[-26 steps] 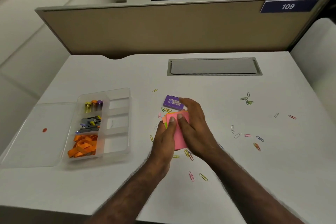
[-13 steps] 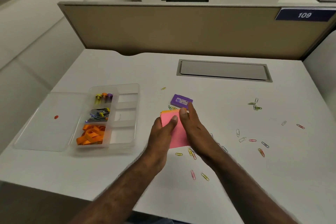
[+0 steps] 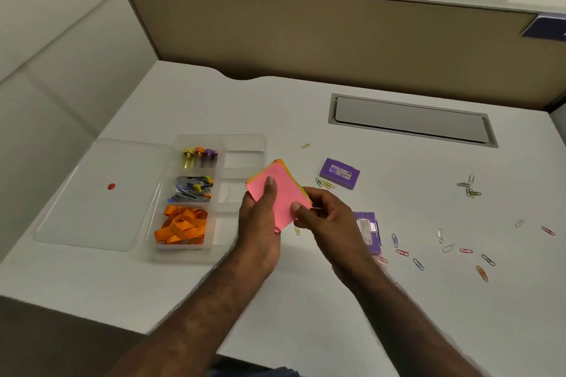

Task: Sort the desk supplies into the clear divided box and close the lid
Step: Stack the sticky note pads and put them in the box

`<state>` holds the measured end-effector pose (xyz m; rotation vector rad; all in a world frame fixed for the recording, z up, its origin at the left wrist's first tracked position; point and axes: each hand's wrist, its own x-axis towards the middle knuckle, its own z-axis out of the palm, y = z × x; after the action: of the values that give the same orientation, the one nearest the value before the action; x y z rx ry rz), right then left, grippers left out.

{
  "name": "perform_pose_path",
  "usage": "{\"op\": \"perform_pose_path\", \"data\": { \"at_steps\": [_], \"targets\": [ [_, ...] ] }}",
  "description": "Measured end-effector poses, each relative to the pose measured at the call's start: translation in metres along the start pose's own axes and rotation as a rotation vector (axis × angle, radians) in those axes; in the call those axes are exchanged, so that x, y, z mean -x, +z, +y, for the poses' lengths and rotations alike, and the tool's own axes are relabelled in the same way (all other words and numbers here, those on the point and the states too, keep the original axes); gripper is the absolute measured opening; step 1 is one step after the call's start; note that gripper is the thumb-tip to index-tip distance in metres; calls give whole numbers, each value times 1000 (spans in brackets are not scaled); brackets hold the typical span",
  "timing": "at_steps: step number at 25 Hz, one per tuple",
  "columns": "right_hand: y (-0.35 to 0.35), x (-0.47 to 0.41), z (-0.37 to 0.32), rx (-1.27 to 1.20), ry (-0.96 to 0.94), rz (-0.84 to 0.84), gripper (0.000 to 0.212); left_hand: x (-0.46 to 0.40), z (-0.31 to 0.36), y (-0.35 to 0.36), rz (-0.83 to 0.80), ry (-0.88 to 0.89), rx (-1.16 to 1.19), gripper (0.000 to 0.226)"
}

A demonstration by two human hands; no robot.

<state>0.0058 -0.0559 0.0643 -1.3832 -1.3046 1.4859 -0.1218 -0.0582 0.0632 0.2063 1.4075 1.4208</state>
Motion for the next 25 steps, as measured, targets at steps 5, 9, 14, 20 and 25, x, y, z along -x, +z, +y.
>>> {"op": "perform_pose_path", "data": {
  "at_steps": [5,9,14,20,25],
  "targets": [
    [49,-30,-9,-158,-8,116,31,-39,21,-20,-11,-68,91,53],
    [76,-71,-21,-175,6,176,27,-74,39,-39,-91,-147,93,49],
    [87,-136,-35,-34,38,258,21,-112,58,-65,-45,-155,8,31],
    [105,-194,-39,221,112,199,20,-134,65,-94,-76,-49,-121,24],
    [120,-221,-39,298,186,89,14,-139,62,-105,-130,-61,-190,23]
  ]
}}
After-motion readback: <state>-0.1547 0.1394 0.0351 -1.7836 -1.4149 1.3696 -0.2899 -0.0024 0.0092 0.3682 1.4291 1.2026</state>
